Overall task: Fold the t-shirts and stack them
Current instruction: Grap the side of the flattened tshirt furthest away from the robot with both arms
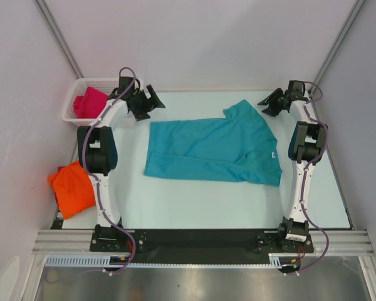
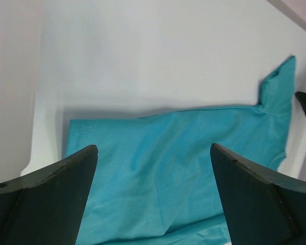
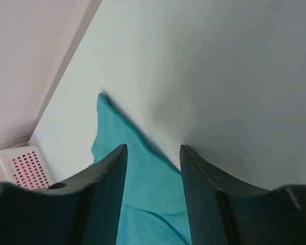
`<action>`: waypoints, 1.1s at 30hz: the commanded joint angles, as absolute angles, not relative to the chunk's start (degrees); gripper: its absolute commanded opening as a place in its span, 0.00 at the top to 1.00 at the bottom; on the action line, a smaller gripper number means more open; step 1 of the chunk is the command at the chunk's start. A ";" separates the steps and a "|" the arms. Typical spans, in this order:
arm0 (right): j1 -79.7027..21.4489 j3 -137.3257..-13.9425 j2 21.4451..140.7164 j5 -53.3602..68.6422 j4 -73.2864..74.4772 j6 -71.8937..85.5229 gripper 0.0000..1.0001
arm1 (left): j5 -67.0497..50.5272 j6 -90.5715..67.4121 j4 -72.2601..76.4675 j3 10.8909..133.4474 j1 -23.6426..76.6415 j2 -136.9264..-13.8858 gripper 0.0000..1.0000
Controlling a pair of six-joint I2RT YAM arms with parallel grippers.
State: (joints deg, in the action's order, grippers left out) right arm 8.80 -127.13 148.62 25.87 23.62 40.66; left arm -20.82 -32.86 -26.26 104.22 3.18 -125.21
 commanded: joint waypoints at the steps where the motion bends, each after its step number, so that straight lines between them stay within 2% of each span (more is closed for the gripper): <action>1: 8.26 -127.97 150.91 26.63 23.91 40.60 0.49 | -2.30 -26.47 -39.72 104.85 1.30 -129.46 0.00; 10: 8.00 -127.62 150.56 27.25 23.55 40.96 0.49 | -0.35 -16.44 -47.19 110.66 4.30 -130.87 0.01; 24: 8.88 -126.74 148.54 27.68 24.61 39.64 0.49 | 3.08 -17.49 -51.33 107.23 6.50 -133.50 0.00; 33: 8.96 -126.30 148.27 28.39 24.87 39.11 0.50 | 4.92 -18.46 -53.17 113.79 6.77 -135.87 0.01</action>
